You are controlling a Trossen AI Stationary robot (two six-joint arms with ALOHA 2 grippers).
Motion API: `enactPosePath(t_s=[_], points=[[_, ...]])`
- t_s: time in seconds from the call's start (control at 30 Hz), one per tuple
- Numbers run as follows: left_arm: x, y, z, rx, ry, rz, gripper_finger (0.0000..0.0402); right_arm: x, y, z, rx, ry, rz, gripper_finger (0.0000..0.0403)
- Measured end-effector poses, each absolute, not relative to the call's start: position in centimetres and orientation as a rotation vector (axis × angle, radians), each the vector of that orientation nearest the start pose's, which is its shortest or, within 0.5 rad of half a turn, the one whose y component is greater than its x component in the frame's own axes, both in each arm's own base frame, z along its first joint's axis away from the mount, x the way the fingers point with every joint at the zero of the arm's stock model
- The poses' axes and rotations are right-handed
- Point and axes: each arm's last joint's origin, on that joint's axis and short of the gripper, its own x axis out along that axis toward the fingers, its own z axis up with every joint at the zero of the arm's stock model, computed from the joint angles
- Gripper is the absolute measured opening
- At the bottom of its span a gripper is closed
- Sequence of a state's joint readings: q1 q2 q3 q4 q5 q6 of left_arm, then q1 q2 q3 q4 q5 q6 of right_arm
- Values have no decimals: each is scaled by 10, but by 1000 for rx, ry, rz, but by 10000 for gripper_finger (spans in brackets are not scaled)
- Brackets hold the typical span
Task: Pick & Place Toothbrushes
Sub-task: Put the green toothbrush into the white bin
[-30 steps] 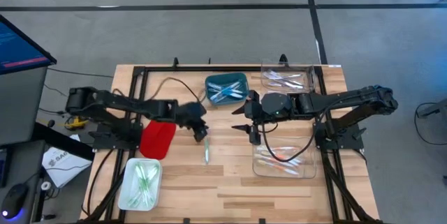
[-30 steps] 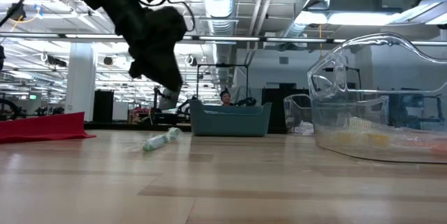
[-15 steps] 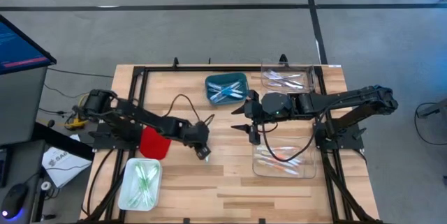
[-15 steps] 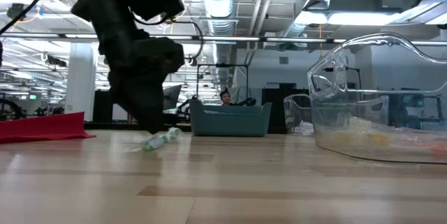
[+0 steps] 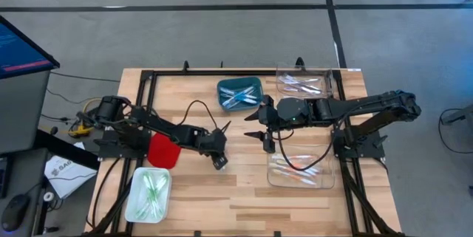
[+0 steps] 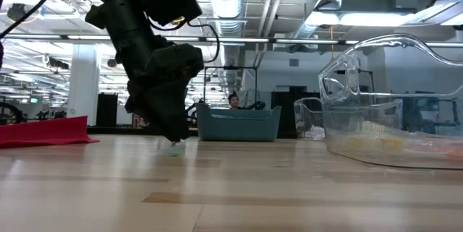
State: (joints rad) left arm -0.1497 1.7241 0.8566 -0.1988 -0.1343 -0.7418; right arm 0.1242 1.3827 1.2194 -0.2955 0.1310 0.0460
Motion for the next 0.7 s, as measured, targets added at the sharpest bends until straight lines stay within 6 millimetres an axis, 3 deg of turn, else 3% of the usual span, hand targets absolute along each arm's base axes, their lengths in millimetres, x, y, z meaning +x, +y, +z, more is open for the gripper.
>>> enactPosePath(t_s=[0.27, 0.47, 0.6, 0.7], points=[[300, -43, 135, -482, 1064, 328, 158, 307, 34, 339, -14, 457, -17, 233], [286, -41, 159, -423, 1071, 326, 141, 307, 34, 339, -14, 459, -17, 233], [283, -40, 180, -448, 977, 322, 138, 307, 34, 339, -14, 458, -17, 233], [282, -38, 182, -457, 971, 328, 142, 307, 34, 339, -13, 455, -17, 233]])
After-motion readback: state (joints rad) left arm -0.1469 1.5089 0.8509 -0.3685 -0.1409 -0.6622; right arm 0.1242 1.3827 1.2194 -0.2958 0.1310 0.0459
